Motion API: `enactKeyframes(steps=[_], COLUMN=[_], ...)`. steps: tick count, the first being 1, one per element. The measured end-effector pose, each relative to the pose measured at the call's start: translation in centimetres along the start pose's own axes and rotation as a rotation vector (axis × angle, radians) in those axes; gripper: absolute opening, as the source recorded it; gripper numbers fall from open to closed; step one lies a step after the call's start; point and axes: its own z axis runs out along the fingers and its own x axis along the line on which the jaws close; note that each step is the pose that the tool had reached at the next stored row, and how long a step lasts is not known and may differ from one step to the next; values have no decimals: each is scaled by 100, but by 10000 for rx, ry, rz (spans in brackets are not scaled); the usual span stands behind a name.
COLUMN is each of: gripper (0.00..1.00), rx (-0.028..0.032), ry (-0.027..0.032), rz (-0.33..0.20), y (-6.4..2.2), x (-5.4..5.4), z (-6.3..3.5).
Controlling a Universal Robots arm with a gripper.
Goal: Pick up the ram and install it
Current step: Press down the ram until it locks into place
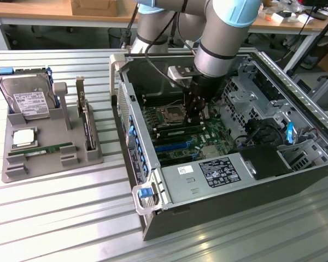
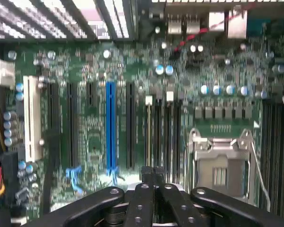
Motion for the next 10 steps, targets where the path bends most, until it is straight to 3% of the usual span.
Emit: enactKeyframes(steps=[2, 4, 10], gripper=[10, 10, 10], rx=[-85, -148, -183], ry=[0, 1, -1], rz=[-1, -2, -2], y=[-239, -408, -679], x=[-1, -1, -1], z=[-4, -6, -17])
